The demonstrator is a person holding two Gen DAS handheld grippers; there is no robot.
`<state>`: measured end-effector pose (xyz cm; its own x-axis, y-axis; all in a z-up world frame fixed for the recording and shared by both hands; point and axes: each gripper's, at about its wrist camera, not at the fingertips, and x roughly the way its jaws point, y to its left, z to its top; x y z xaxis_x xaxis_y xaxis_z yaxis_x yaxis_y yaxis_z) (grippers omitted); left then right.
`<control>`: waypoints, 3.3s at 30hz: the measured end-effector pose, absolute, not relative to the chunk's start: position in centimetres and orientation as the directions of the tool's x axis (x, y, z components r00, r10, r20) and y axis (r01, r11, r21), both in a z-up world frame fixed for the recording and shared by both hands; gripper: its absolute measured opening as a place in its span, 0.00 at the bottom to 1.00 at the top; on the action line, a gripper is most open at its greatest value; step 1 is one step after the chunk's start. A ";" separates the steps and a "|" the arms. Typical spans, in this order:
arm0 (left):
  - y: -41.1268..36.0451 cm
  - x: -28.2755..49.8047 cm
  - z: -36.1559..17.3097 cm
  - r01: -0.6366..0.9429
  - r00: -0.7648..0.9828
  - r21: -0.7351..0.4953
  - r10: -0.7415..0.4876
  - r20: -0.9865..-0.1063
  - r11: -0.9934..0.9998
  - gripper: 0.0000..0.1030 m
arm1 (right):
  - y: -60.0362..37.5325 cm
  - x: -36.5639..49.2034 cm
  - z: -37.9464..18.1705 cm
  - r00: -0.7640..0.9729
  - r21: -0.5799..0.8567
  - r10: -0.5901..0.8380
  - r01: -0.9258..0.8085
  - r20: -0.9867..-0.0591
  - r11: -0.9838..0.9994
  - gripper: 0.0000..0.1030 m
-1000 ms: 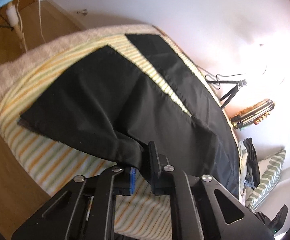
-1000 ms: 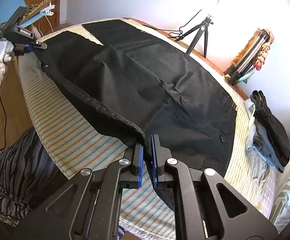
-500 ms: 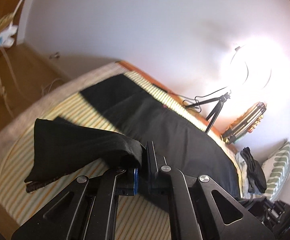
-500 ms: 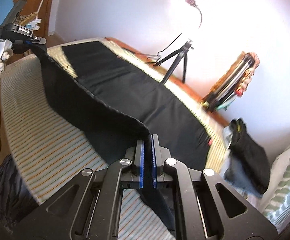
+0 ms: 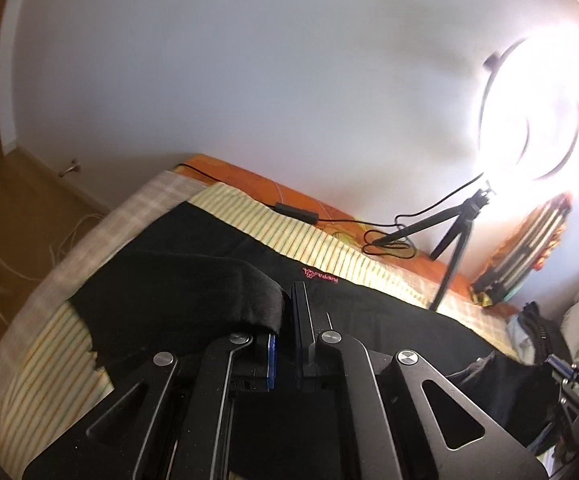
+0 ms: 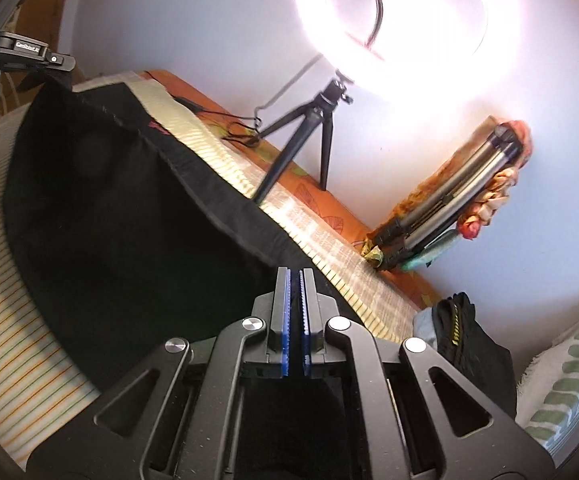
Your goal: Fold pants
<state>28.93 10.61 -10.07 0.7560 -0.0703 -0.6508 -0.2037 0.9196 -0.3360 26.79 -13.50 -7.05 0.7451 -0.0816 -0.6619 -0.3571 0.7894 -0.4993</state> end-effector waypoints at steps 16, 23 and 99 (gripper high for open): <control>8.9 34.2 -15.2 -0.185 0.683 -0.214 -0.031 -0.729 0.959 0.04 | -17.6 32.5 -14.8 0.442 -0.178 0.119 -0.574 -0.889 0.799 0.70; 8.9 33.5 -14.4 -0.180 0.703 -0.196 -0.014 -0.711 0.964 0.04 | -17.1 34.2 -17.3 0.385 -0.203 0.082 -0.640 -0.919 0.741 0.75; 24.7 30.6 -18.8 -0.388 0.563 -0.324 -0.056 -0.824 0.863 0.43 | -1.4 24.5 -17.2 0.437 -0.182 0.246 -0.731 -0.865 0.657 0.57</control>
